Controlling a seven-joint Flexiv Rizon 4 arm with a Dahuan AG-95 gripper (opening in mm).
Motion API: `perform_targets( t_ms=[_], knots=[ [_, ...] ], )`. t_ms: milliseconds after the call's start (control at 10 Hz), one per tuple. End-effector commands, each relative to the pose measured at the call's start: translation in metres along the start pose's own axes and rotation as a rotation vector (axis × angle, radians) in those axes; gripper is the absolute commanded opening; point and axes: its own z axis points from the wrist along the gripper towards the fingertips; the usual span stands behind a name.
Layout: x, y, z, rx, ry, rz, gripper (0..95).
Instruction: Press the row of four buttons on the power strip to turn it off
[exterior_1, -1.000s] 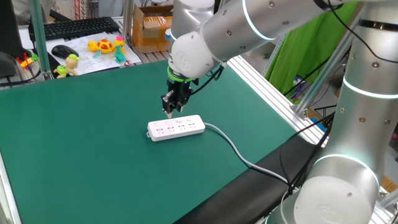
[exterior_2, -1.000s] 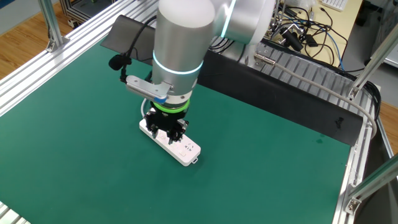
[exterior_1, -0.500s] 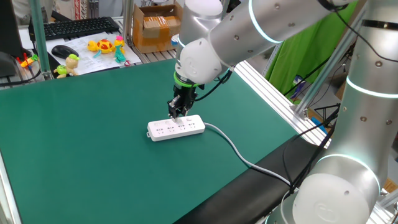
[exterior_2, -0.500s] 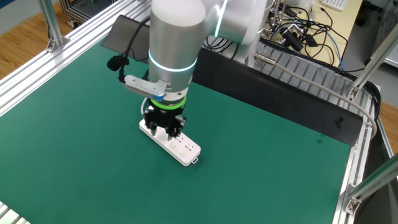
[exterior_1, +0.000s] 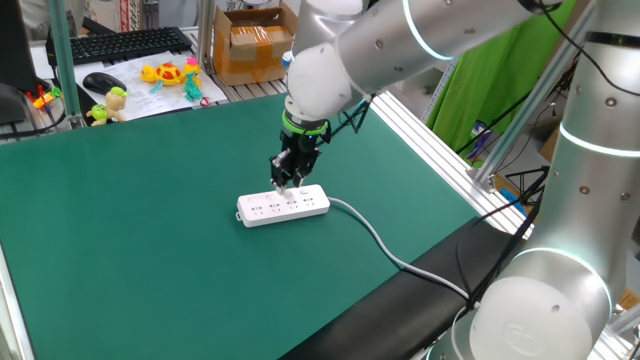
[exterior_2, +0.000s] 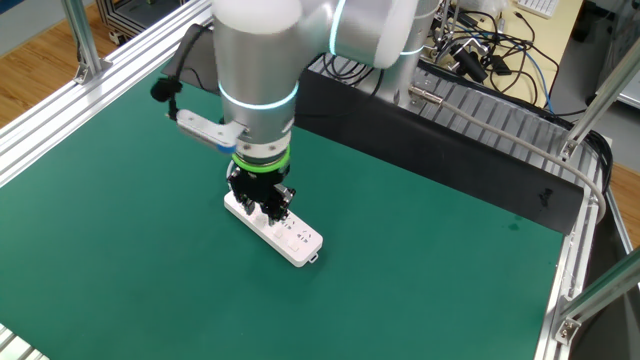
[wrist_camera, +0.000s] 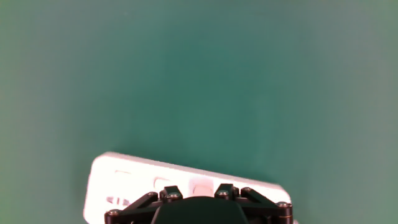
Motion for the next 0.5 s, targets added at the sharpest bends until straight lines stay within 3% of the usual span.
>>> perform_targets(
  t_ms=[100, 300, 500],
  knots=[
    [0.003, 0.002, -0.003, -0.068, -0.002, 0.216, 38.0],
    [0.005, 0.010, -0.006, -0.112, -0.005, 0.361, 38.0],
    [0.007, 0.017, -0.009, -0.122, -0.020, 0.428, 38.0]
  ],
)
